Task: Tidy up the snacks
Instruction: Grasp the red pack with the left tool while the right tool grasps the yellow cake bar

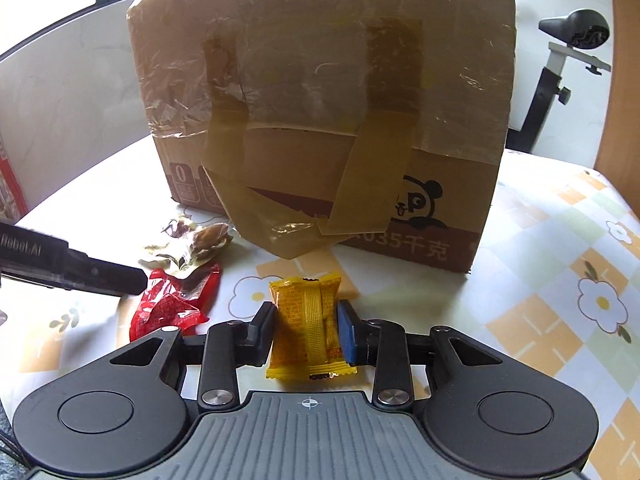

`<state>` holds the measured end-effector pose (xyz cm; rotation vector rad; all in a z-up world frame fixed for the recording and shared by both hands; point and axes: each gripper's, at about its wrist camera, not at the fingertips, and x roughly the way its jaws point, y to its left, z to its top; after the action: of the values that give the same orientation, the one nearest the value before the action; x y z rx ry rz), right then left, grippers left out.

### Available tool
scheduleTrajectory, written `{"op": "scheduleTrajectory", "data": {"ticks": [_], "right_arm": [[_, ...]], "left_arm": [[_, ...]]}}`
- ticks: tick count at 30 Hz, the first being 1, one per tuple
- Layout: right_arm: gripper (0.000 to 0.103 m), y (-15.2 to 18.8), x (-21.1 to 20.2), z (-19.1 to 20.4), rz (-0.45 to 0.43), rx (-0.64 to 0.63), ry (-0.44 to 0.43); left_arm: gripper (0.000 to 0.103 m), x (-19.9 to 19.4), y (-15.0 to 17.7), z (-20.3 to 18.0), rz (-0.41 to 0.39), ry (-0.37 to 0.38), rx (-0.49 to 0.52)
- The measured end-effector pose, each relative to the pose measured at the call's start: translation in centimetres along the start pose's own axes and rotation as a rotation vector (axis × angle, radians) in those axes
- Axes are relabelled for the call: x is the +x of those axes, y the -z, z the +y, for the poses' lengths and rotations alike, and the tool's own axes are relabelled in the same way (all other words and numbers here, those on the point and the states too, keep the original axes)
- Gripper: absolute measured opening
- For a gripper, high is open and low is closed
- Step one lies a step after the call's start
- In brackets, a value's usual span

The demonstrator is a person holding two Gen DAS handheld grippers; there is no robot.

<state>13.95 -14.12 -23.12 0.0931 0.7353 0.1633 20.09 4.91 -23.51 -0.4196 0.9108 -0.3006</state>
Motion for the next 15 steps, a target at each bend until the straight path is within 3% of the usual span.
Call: {"op": "scheduleTrajectory", "data": {"ticks": [6,13,15], "right_arm": [[0.031,0.0,0.3,-0.1,-0.006,0.026,-0.021],[0.030,0.1,0.1,-0.3,-0.011,0.043,-0.034],[0.030,0.1,0.0,-0.5,-0.014,0.058,-0.044]], "left_arm": [[0.064,0.0,0.3,-1.8,-0.016,-0.048,0.020],[0.066,1.8,1.6,-5.6,0.009,-0.099,0.125],[0.072,2.5,1.9,-6.5,0.004,-0.126,0.167]]}}
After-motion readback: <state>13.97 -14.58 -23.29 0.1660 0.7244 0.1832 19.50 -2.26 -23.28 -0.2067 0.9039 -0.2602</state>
